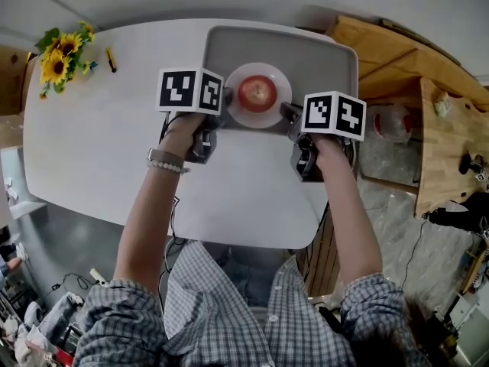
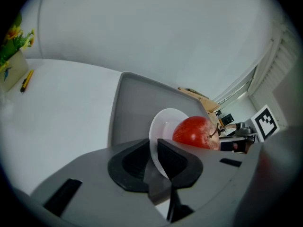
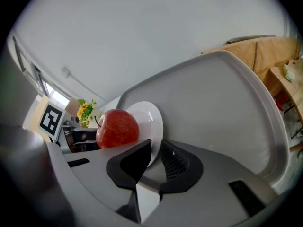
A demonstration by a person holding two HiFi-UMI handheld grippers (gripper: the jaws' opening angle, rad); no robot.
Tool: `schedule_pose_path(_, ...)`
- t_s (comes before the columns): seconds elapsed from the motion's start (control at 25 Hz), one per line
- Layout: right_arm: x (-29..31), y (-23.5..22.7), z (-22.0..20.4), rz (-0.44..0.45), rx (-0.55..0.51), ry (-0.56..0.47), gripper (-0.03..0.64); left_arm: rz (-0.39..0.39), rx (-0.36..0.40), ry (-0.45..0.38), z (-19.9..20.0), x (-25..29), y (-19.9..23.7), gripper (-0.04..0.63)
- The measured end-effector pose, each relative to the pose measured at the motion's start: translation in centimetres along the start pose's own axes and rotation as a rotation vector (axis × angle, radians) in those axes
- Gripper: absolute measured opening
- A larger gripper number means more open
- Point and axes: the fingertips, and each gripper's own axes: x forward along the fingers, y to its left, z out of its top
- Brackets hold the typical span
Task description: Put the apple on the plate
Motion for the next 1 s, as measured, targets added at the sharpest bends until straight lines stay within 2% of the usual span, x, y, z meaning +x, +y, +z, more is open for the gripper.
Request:
schedule_pose_path(0.32,-0.5,-0.2,0.3,-0.022,-0.027,-0.055,0.051,-0.019,-0.019,-0.039,0.4,-0.5,0.2,0.046)
schedule_pose_path(0.44,-1.5,-0.5,0.8,-0.034,-0.002,-0.118,0.051,-0.028,-0.007,-0.065,0.6,-1.6,0.3,0.049)
schedule_pose_path(0.6,-3.8,-0.2,1.7,-0.059,0.016,-0.237,0.051,-0.026,0.005,-0.14,1.1,-3.9,0.8,0.048)
schedule_pose_path(0.8,-7.8,2.5,2.2,-0.087,-0.062,-0.405,0.045,-0.076,0.084,-0.193,0.8,-7.4,-0.2,0.03)
schedule_pose_path(1.0,-11.4,6.9,1.3,-0.091,-0.175,-0.53,0.034,-0.158,0.163,-0.294,0.7,-12.4,-1.6,0.012)
